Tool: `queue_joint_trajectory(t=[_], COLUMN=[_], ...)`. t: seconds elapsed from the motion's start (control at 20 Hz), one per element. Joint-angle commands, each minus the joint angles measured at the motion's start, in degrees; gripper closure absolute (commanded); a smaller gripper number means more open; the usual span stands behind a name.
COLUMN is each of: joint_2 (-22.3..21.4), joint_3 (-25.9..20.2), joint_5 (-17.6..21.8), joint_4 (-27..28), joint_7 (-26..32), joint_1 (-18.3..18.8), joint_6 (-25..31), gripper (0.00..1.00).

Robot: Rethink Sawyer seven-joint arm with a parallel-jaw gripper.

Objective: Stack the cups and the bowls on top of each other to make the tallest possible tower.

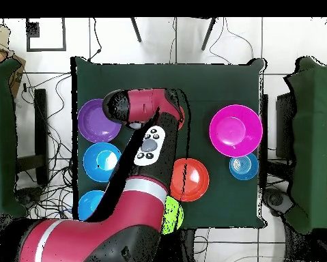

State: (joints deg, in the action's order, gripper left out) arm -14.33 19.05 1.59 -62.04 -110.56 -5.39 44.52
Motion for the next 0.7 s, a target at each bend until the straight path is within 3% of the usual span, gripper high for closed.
queue_joint_trajectory(t=[0.05,0.7], joint_2=[2.3,1.9], joint_3=[-2.6,-2.1], joint_5=[-0.5,-1.6], joint_4=[-2.0,-1.8], joint_7=[-10.8,-11.6], joint_1=[-1.3,-2.2], joint_6=[0.1,1.4], gripper=[1.00,1.00])
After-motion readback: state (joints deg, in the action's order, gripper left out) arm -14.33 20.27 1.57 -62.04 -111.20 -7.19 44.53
